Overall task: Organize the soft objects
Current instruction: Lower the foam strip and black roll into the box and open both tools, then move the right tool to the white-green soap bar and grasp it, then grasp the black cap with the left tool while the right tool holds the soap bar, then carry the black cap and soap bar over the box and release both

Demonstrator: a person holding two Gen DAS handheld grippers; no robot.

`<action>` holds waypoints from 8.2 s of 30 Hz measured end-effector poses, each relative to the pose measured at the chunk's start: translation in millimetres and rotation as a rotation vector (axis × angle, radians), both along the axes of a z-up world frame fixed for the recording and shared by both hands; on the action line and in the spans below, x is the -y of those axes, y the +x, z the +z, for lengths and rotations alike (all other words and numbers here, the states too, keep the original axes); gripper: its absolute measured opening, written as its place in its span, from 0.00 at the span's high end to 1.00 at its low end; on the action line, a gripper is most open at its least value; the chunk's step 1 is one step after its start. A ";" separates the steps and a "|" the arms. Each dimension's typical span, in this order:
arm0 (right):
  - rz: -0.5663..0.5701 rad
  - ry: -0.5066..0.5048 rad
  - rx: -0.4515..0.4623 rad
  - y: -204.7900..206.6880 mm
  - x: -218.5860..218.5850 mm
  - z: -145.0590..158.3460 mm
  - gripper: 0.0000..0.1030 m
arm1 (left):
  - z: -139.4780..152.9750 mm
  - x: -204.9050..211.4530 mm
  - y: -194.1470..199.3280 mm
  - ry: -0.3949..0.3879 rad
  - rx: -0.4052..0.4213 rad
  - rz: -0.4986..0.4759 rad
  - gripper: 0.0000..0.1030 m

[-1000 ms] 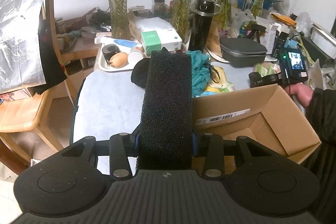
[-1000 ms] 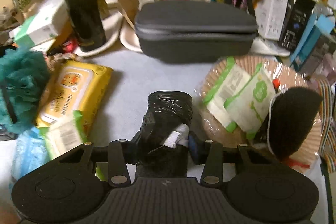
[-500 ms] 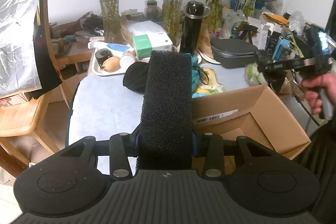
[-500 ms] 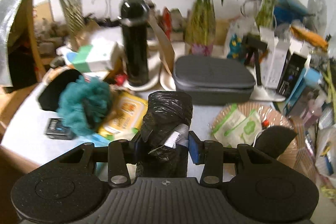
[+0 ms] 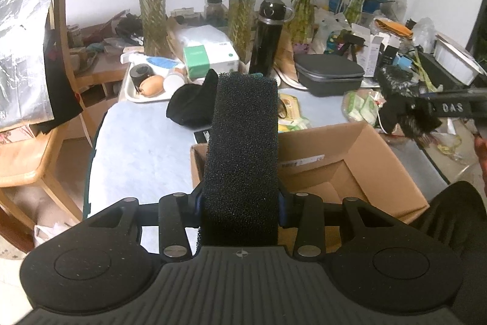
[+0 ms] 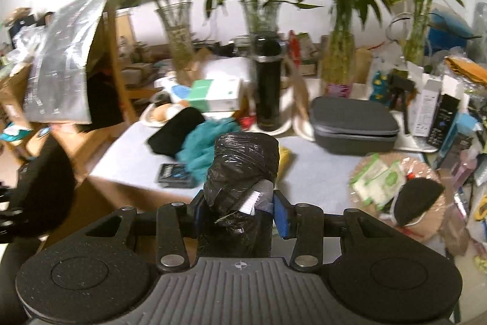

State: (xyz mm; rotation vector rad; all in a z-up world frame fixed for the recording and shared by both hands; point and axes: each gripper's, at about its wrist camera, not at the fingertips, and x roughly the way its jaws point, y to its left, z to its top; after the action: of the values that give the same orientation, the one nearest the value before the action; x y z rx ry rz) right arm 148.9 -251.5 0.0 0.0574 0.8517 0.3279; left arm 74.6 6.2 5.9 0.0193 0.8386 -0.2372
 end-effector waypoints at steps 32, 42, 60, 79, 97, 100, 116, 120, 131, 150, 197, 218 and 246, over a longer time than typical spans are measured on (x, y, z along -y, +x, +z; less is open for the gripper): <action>0.052 0.019 -0.178 -49.9 -38.1 -40.2 0.11 | -39.9 19.9 -3.4 0.012 -0.169 0.063 0.44; 0.051 0.072 -0.183 -55.9 -31.9 -36.4 0.08 | -34.5 20.5 -4.8 0.013 -0.155 0.060 0.44; 0.005 -0.034 -0.039 -47.4 -17.9 -7.4 0.00 | -5.0 -3.5 -6.9 0.016 -0.013 0.074 0.28; -0.119 -0.014 -0.057 -20.1 20.3 -32.9 0.00 | -9.7 -26.2 5.4 -0.010 0.051 0.051 0.28; -0.212 0.015 -0.069 48.8 61.5 -72.8 0.00 | -29.8 -49.4 23.7 -0.110 0.049 0.051 0.28; -0.214 0.017 -0.093 64.8 64.8 -84.4 0.00 | -34.8 -55.0 27.5 -0.151 0.038 0.063 0.28; 0.020 0.024 -0.252 154.0 32.0 -162.9 0.09 | -49.8 -63.7 42.1 -0.179 0.008 0.069 0.28; 0.098 -0.019 -0.285 166.0 14.5 -179.9 0.12 | -51.3 -64.8 45.9 -0.188 0.006 0.071 0.28; 0.212 -0.094 -0.331 179.1 -10.4 -206.8 0.21 | -53.8 -66.6 56.0 -0.213 0.003 0.074 0.28; 0.100 -0.060 -0.251 172.2 17.3 -173.5 0.51 | -27.3 -57.5 78.5 -0.208 0.091 0.056 0.28; 0.059 -0.100 -0.164 150.5 36.6 -151.9 0.51 | -143.6 -28.3 242.2 0.137 -0.066 -0.363 0.88; -0.025 -0.076 -0.102 114.9 44.6 -84.7 0.51 | -63.2 -17.8 171.9 0.258 0.057 -0.256 0.91; 0.097 -0.039 0.019 5.5 27.4 19.3 0.51 | 39.9 35.9 -1.9 0.209 0.252 -0.558 0.91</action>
State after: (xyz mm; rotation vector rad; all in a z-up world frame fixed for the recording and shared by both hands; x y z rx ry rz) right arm 154.5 -278.9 19.3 -0.0229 0.8429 0.4020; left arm 72.7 -29.7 45.8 0.4749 0.5884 -0.6565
